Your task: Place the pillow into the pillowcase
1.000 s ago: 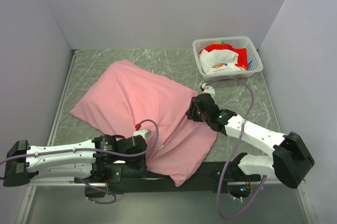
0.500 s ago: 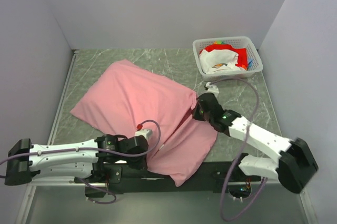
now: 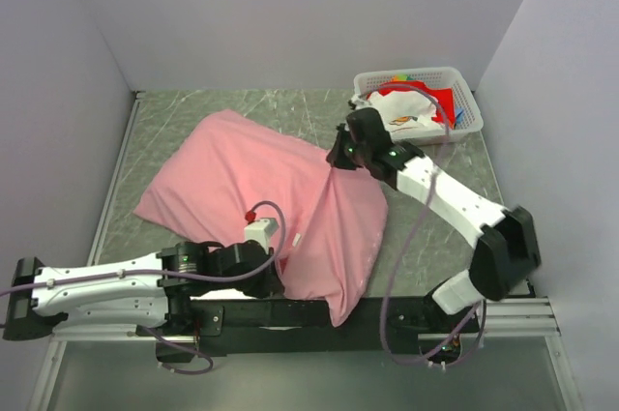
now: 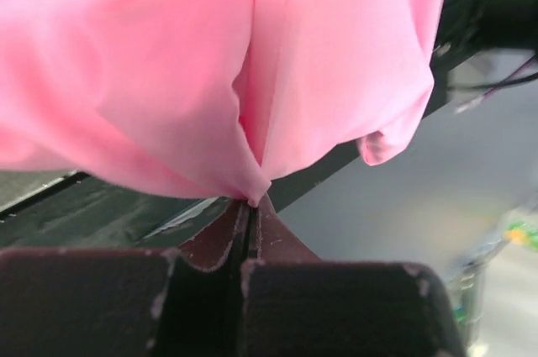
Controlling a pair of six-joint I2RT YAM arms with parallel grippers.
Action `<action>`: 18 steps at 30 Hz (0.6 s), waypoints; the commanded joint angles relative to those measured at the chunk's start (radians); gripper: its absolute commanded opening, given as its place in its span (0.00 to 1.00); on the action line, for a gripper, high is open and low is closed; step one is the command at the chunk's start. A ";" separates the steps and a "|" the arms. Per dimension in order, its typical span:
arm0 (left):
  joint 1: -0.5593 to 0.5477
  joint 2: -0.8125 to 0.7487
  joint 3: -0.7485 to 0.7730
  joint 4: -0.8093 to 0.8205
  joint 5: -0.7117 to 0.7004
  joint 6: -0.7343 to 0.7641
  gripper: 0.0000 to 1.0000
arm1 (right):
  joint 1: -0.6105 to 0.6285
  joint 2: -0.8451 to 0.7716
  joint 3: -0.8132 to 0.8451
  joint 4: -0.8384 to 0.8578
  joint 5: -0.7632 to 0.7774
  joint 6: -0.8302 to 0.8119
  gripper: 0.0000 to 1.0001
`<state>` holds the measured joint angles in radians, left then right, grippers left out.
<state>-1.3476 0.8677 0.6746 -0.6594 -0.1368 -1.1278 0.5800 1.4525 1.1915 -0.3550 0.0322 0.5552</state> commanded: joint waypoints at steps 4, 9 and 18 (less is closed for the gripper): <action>-0.024 -0.114 -0.177 -0.088 0.137 -0.159 0.01 | -0.017 0.233 0.175 0.034 -0.029 -0.064 0.00; -0.042 -0.174 -0.067 -0.103 0.054 -0.104 0.49 | -0.011 0.154 0.010 0.129 -0.041 -0.046 0.00; -0.028 -0.049 0.150 -0.272 -0.368 -0.242 0.21 | -0.005 0.003 -0.145 0.172 -0.069 -0.024 0.00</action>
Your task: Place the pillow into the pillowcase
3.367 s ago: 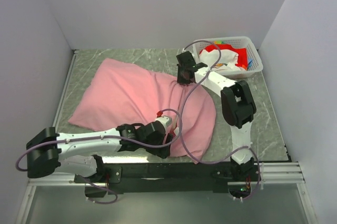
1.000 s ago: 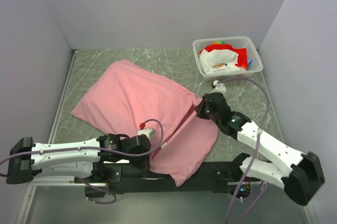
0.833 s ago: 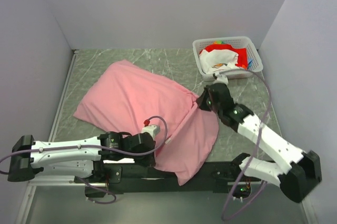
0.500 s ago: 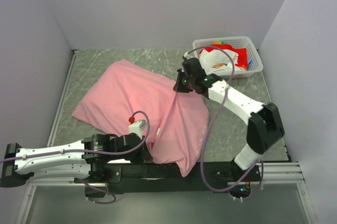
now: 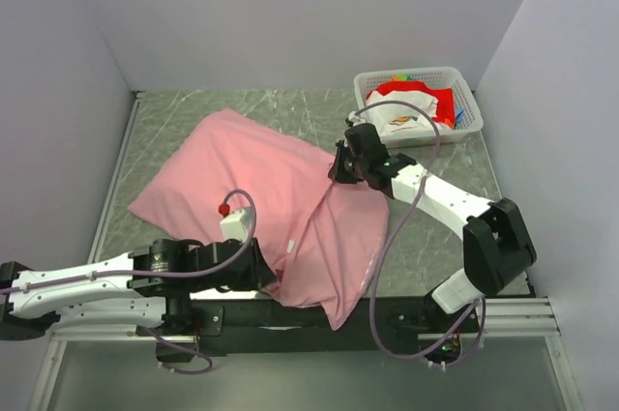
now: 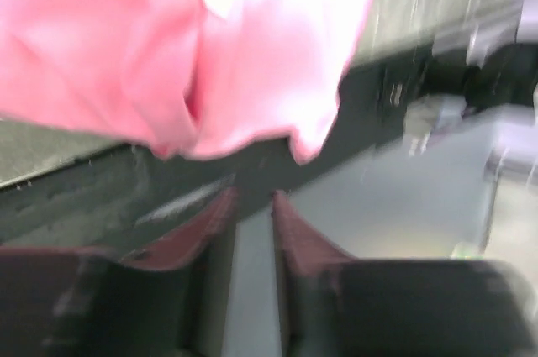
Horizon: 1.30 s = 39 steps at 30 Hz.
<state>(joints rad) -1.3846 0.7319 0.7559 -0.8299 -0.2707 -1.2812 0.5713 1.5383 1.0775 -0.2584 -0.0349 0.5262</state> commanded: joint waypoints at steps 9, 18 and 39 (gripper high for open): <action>0.196 0.282 -0.050 0.288 -0.107 0.078 0.01 | 0.006 -0.282 -0.033 0.015 -0.062 0.003 0.00; 0.136 0.581 -0.013 0.653 0.286 0.299 0.04 | 0.010 -0.241 0.116 -0.035 -0.088 -0.002 0.00; 0.065 0.109 -0.211 0.510 0.298 0.232 0.01 | 0.009 0.077 0.285 -0.062 -0.004 -0.023 0.00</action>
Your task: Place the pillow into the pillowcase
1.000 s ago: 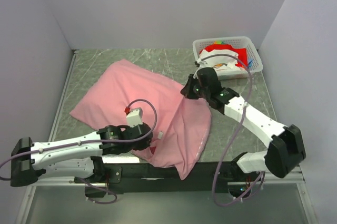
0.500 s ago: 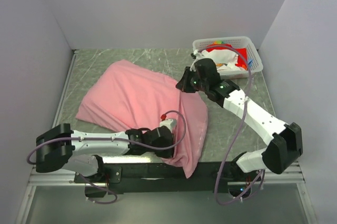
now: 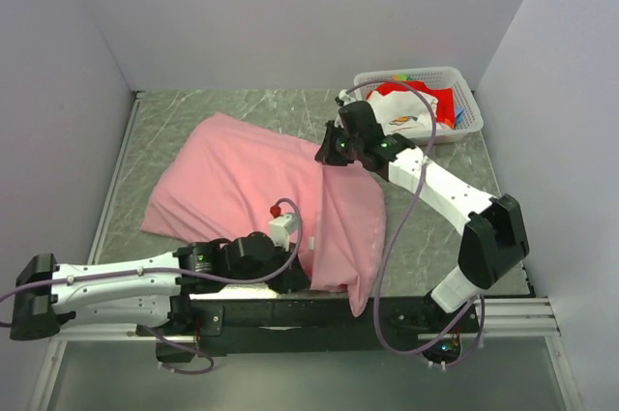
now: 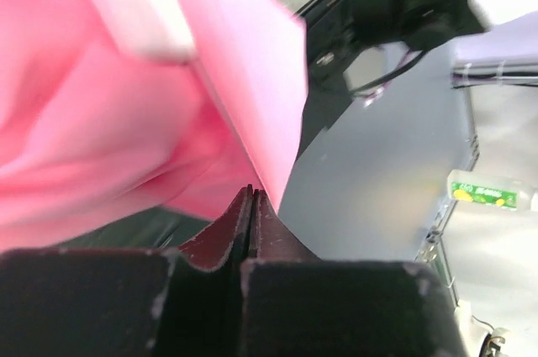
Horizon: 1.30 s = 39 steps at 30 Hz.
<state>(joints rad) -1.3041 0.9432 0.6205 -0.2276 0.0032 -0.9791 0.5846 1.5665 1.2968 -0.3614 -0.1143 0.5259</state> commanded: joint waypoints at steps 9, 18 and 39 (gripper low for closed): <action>-0.015 -0.209 -0.027 -0.242 -0.078 -0.066 0.58 | -0.008 0.228 0.173 -0.010 0.134 -0.043 0.11; -0.015 0.169 0.131 -0.253 -0.333 -0.018 0.66 | -0.015 -0.072 -0.009 -0.011 0.269 -0.049 0.90; -0.003 0.275 0.119 -0.197 -0.215 0.039 0.01 | -0.117 -0.384 -0.780 0.256 0.193 0.146 0.32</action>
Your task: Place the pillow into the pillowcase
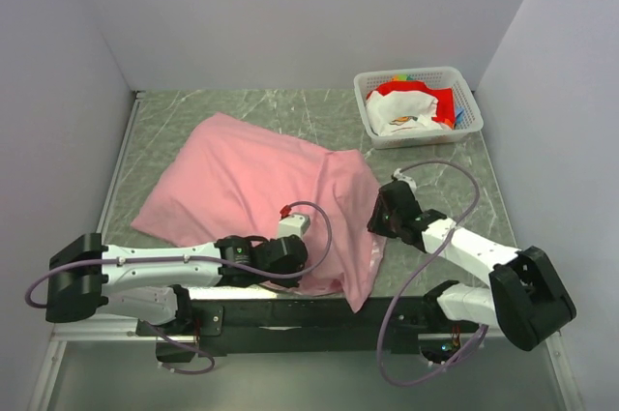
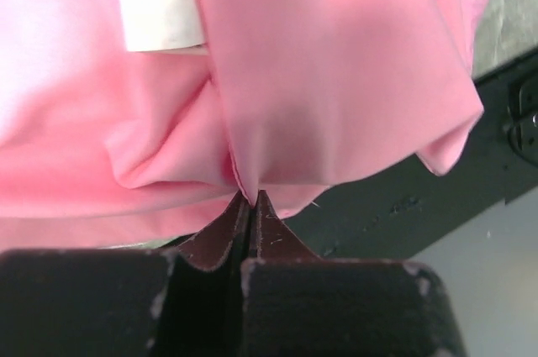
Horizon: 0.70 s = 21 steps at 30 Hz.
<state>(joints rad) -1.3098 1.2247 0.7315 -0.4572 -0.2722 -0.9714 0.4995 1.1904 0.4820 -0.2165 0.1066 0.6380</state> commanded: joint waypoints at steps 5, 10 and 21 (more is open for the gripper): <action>0.003 -0.053 0.008 0.026 0.090 0.026 0.01 | -0.185 -0.051 0.015 0.080 -0.099 0.019 0.00; 0.015 -0.068 0.019 -0.014 0.100 0.028 0.01 | -0.351 -0.173 -0.051 0.097 -0.249 0.022 0.00; 0.017 -0.102 -0.006 -0.041 0.234 0.030 0.24 | -0.076 -0.331 0.047 -0.026 -0.131 0.055 0.73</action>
<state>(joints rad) -1.2961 1.1660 0.7280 -0.4854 -0.1238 -0.9482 0.3367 0.9134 0.4511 -0.2108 -0.1040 0.6632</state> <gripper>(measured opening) 0.118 0.663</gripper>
